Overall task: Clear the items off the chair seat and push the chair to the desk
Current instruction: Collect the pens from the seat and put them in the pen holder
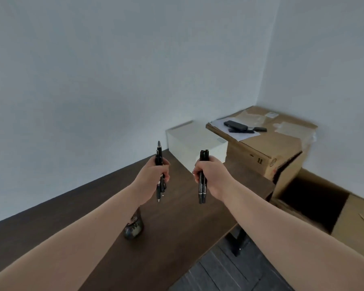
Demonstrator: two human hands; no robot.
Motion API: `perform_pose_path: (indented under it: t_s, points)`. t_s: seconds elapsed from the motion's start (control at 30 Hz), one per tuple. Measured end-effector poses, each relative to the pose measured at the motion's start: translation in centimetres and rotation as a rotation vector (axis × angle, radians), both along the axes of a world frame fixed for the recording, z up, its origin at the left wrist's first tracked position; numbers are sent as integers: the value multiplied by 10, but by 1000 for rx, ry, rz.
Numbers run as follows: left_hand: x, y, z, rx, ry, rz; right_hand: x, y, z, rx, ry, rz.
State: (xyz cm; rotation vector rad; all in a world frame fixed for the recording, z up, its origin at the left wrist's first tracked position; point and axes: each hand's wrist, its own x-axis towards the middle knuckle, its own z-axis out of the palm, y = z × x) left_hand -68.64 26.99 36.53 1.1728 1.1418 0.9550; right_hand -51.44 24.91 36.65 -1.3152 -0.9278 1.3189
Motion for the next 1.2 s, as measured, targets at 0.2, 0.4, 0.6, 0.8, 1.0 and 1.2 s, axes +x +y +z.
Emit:
perform_pose_path:
  t_s: [0.2,0.4,0.6,0.8,1.0,1.2]
  points:
    - [-92,29,-36,-37,-29,156,-107,42,-29,-35,-48,137]
    - [-140,45,-74,-118,-52,289,-167,75,-65,-122,-73,188]
    - [-153,61,-109,-170,-56,326,-196,98,-99,-206,-42,154]
    - [-151,72,-145,-219,-39,300,-210,111,-127,-261,-54,165]
    - [-146,76,-166,-264,-20,310,-212,118,-148,-286,-39,152]
    - [-146,76,-179,-247,67,299,-217,116,-171,-293,-159,117]
